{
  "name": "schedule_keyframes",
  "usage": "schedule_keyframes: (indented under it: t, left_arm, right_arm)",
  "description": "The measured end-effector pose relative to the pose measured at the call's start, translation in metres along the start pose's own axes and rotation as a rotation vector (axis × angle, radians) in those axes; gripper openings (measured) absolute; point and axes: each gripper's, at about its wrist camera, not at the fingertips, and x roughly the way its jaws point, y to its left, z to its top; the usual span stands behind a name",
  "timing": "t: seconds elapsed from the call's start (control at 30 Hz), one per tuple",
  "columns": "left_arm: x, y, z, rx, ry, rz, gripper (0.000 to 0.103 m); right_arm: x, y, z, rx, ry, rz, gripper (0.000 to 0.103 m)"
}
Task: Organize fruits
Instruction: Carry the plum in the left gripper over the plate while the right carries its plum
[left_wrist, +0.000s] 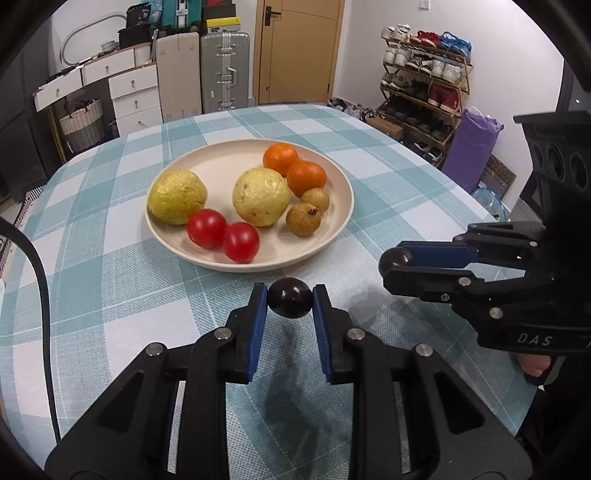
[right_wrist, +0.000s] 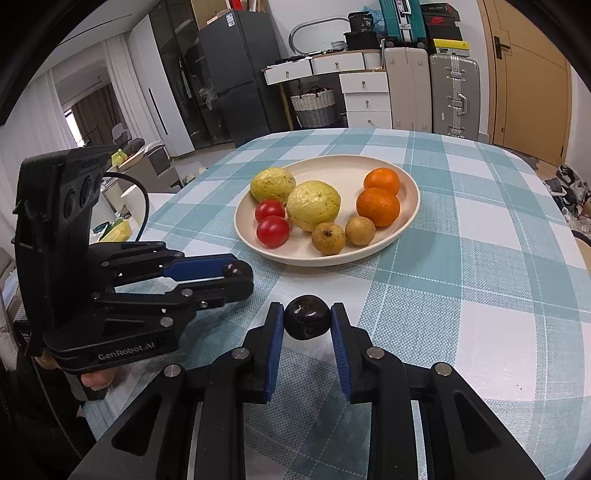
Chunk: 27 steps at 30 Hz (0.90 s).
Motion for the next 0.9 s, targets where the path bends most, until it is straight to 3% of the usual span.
schedule_keyframes:
  t: [0.33, 0.9]
  left_arm:
    - [-0.023, 0.019, 0.020, -0.053, -0.094, 0.032, 0.022]
    - [-0.022, 0.034, 0.054, -0.079, -0.149, 0.065, 0.022]
  right_arm:
    - [-0.009, -0.008, 0.023, 0.016, -0.067, -0.037, 0.026]
    - [-0.009, -0.018, 0.063, 0.034, -0.125, -0.055, 0.026]
